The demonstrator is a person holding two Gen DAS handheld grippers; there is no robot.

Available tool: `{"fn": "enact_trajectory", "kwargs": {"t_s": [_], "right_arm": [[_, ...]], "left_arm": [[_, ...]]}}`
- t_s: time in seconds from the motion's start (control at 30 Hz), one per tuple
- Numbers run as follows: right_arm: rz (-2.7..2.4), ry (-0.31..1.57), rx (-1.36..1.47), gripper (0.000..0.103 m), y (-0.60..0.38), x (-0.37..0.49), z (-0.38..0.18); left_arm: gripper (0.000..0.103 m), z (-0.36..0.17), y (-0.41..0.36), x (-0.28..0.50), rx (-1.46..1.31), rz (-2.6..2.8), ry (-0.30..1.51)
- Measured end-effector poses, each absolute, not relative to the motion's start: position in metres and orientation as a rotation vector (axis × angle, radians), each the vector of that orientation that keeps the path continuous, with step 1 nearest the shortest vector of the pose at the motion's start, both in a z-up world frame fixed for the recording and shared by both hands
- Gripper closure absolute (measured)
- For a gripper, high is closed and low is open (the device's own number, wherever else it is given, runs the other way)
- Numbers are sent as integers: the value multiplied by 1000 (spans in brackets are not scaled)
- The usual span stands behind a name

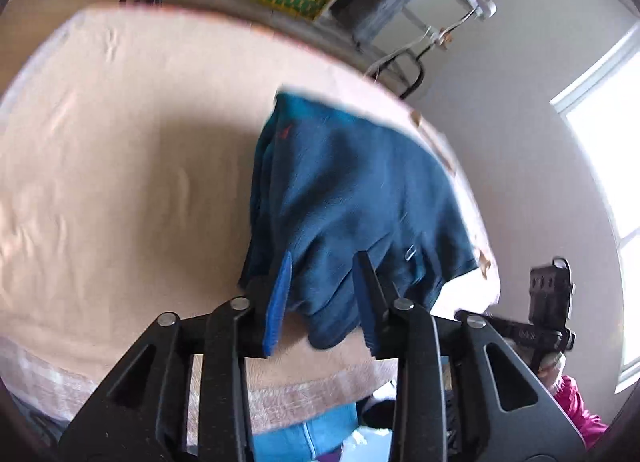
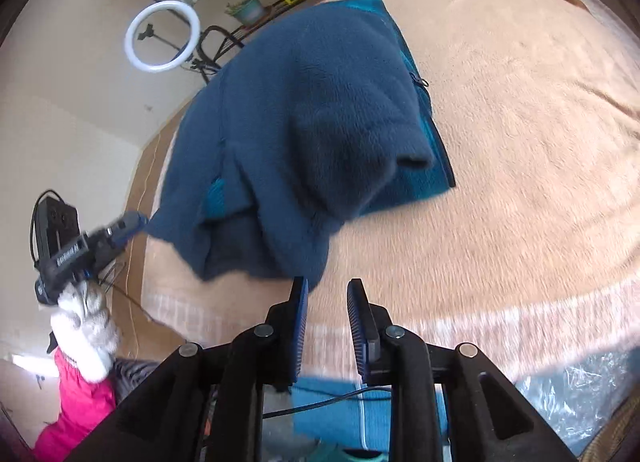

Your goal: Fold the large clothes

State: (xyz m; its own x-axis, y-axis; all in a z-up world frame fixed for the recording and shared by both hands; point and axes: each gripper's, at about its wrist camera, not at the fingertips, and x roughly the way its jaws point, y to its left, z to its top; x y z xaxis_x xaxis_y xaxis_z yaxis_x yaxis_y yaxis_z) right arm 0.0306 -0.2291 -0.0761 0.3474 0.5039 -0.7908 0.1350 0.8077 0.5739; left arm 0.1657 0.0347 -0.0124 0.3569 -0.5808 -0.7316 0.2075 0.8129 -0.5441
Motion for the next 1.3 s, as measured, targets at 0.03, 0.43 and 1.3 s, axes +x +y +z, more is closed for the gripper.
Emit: {"fn": "enact_trajectory", "kwargs": {"t_s": [0.03,0.43,1.3], "right_arm": [[273,1172,600,81,-231,33,-62],[225,830,457,73,-217,186,-16],[175,1096,260,76,-240,119,-90]], "left_arm": [[71,-1,31,168,-368,-522,1064],[71,24,-80,281,-321,-528,957],[72,-59,-76,229,-129,-552,1048]]}}
